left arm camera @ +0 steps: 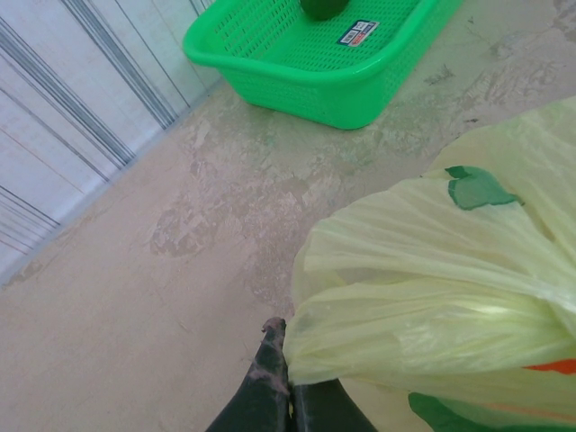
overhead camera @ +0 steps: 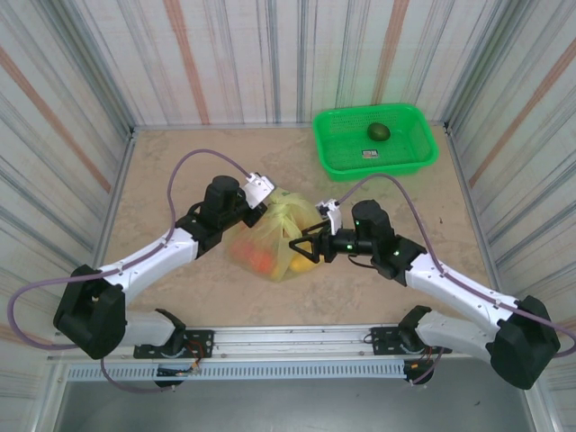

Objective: Place the fake fruits into the plastic bag and tie a complex knot

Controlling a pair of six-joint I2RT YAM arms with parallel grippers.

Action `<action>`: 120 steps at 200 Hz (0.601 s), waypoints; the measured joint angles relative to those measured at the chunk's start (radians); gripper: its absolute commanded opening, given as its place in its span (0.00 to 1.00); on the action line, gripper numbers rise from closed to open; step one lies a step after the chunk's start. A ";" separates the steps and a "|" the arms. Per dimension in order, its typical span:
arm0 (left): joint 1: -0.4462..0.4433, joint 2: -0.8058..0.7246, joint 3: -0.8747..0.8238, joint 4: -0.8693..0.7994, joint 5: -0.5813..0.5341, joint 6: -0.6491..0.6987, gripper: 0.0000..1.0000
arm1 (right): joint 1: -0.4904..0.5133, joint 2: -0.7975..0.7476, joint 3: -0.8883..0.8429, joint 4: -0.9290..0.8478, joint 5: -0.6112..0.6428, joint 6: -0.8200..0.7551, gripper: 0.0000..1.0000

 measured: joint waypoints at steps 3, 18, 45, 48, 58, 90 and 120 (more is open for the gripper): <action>0.000 0.000 0.000 0.000 0.000 0.000 0.00 | 0.001 0.003 0.000 0.000 0.006 0.000 0.71; 0.000 0.000 0.000 0.000 0.000 0.000 0.00 | 0.000 0.018 0.000 -0.003 0.041 0.000 0.68; 0.000 0.000 0.000 0.000 0.000 0.000 0.00 | 0.000 0.046 0.006 -0.012 0.092 0.000 0.59; 0.000 0.000 0.000 0.000 0.000 0.000 0.00 | 0.000 0.049 0.008 -0.011 0.095 -0.001 0.58; 0.000 0.000 0.000 0.000 0.000 0.000 0.00 | 0.000 0.064 0.019 -0.013 0.098 0.000 0.51; 0.000 0.000 0.000 0.000 0.000 0.000 0.00 | 0.004 0.112 0.062 -0.010 0.087 0.010 0.24; 0.000 0.000 0.000 0.000 -0.001 -0.005 0.00 | 0.009 0.125 0.071 -0.020 0.082 0.018 0.00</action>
